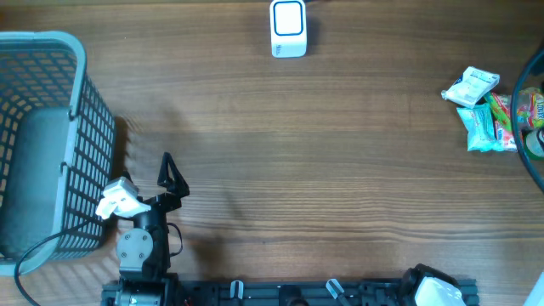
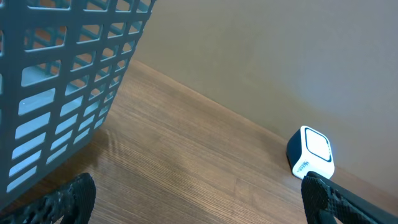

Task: Scan the item barcode

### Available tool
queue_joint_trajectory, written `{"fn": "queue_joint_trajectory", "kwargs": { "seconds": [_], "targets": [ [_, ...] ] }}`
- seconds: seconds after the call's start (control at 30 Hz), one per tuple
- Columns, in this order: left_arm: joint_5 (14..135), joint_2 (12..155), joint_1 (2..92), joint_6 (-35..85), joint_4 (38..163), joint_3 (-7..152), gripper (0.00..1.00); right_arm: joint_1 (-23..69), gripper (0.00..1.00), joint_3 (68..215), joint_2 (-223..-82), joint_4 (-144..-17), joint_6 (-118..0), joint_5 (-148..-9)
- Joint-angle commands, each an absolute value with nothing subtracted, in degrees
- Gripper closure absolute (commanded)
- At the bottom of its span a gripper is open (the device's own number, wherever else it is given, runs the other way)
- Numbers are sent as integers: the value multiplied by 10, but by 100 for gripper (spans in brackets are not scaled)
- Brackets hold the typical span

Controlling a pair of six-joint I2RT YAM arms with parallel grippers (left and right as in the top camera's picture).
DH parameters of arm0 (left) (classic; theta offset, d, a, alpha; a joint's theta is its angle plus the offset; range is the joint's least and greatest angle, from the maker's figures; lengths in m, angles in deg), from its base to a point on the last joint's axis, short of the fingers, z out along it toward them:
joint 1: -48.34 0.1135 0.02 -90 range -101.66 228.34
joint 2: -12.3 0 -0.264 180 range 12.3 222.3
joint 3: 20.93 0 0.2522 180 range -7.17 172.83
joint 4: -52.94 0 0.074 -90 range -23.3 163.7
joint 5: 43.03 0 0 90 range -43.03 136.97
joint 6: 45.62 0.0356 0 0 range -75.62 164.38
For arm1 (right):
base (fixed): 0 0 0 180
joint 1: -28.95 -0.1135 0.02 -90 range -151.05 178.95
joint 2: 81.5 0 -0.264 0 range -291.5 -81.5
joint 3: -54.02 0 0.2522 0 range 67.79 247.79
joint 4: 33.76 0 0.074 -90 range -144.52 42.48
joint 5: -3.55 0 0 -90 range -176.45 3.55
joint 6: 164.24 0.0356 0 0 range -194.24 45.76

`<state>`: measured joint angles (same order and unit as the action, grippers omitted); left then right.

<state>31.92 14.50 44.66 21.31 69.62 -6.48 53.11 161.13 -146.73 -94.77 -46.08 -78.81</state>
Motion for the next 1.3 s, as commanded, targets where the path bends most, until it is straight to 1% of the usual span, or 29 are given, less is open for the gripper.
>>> {"fn": "queue_joint_trajectory", "kwargs": {
  "seconds": [0.0,0.1,0.17,0.37,0.43,0.53,0.7,0.83,0.93,1.0,1.07,1.2,1.27],
  "targets": [
    [322,142,449,212,694,-68,0,518,0,1563,-1412,-872,-341,-776],
    [322,142,449,212,694,-68,0,470,0,1458,-1330,-744,-342,-822],
    [322,142,449,212,694,-68,0,429,0,1349,-1256,-639,-342,-859],
    [322,142,449,212,694,-68,0,375,0,1062,-1084,-381,-353,-862],
    [322,142,449,212,694,-68,0,367,0,968,-1029,-313,-353,-862],
    [322,142,449,212,694,-68,0,360,0,856,-956,-255,-353,-866],
    [322,142,449,212,694,-68,0,336,0,744,-854,-245,-353,-908],
    [322,142,449,212,694,-68,0,335,0,684,-817,-260,-352,-909],
    [322,142,449,212,694,-68,0,334,0,681,-817,-335,-353,-911],
    [322,142,449,212,694,-68,0,334,0,681,-817,-415,-353,-921],
    [322,142,449,212,694,-68,0,334,0,681,-817,-468,-358,-924],
    [322,142,449,212,694,-68,0,334,0,681,-817,-470,-522,-865],
    [322,142,449,212,694,-68,0,334,0,681,-817,-474,-641,-814]
  ]
}}
